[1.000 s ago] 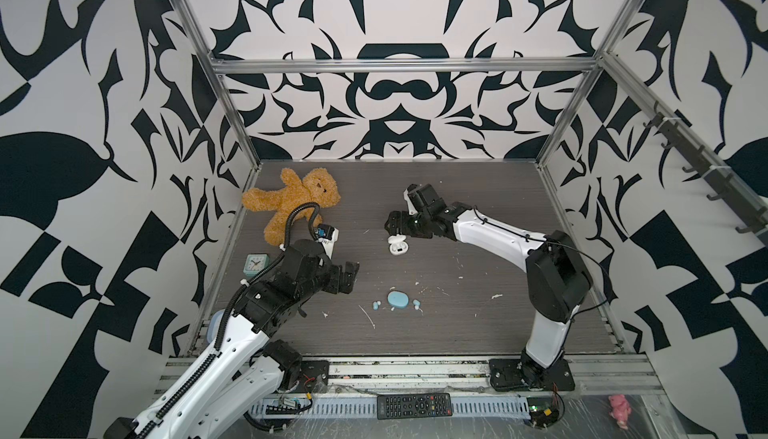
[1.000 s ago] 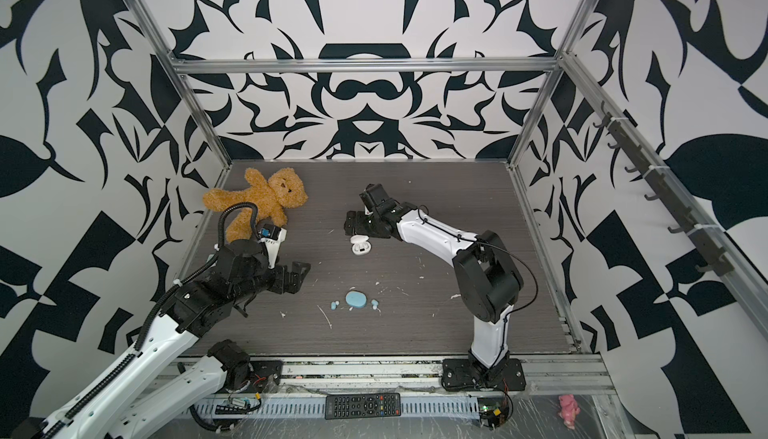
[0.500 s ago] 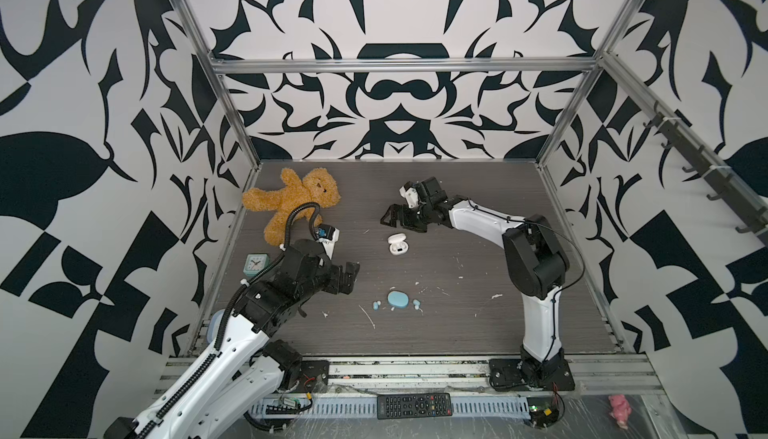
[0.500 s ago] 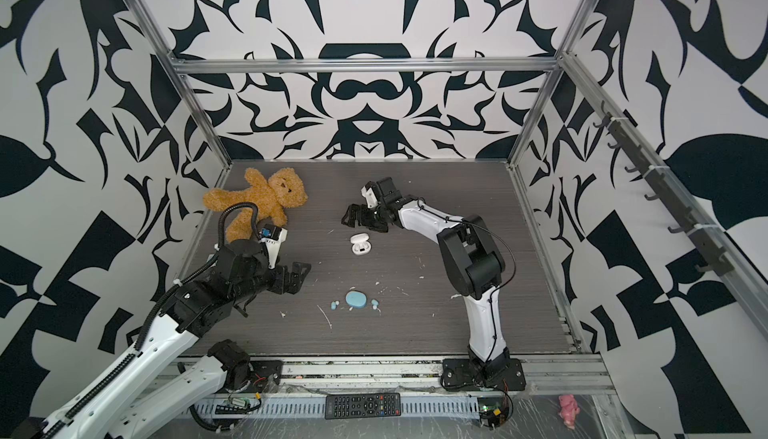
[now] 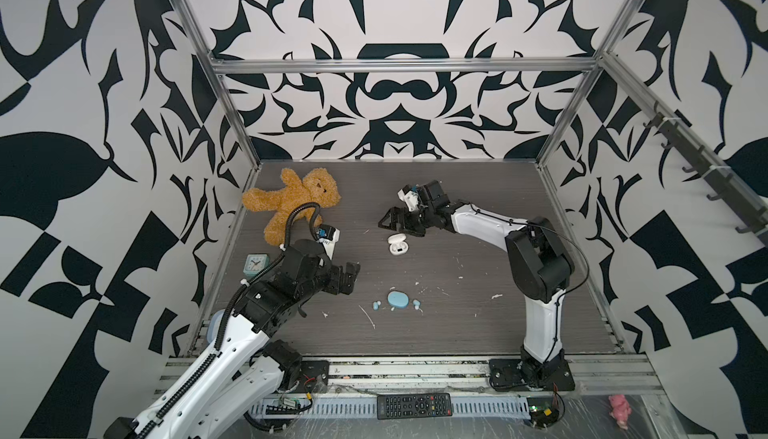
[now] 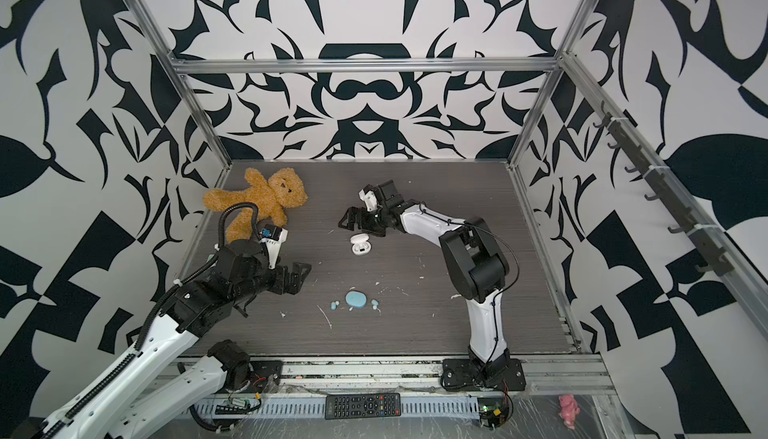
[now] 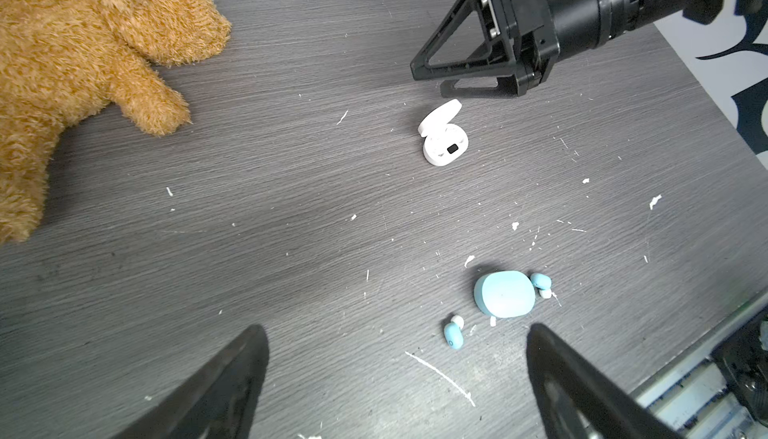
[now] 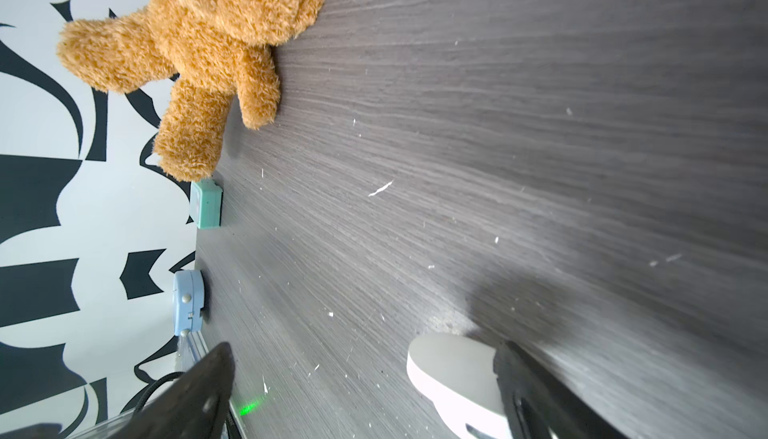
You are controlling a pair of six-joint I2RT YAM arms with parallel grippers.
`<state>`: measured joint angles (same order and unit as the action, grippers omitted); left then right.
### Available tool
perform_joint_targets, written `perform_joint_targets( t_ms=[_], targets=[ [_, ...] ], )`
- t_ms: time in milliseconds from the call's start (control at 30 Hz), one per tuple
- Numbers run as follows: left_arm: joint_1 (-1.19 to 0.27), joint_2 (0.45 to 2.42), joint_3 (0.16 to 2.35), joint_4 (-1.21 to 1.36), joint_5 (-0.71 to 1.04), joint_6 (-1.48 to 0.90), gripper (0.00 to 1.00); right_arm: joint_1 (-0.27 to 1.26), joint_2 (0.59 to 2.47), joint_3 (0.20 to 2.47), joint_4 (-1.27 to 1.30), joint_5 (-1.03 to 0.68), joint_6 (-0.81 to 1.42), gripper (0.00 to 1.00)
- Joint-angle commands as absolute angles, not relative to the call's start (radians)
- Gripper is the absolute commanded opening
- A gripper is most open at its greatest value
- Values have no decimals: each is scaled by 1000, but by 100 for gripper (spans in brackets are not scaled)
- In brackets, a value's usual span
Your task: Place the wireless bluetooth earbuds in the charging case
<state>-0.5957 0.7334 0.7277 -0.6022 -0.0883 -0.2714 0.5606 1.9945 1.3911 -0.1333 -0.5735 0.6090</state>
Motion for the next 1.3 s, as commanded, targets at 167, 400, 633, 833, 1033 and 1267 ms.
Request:
perform_joint_targets(
  t_ms=[167,400,633,833,1033,1267],
  targets=[
    [-593,735,724,-590,-78,-268,99,596,1884,1302,-93,-575,615,99],
    [-593,728,727,-592,-71,-270,99,622,1678,1195,-156,-387,601,99],
    [-592,710,724,-592,-50,-281,99,712,1429,1080,-351,-22,658,99],
    [-592,688,743,-606,-74,-330,99,852,1377,1072,-589,169,836,99],
    [-592,698,797,-697,-168,-403,99,999,1426,1127,-729,228,1018,99],
    [-593,701,810,-809,-139,-624,99,1070,1510,1207,-808,203,1167,99]
  ],
)
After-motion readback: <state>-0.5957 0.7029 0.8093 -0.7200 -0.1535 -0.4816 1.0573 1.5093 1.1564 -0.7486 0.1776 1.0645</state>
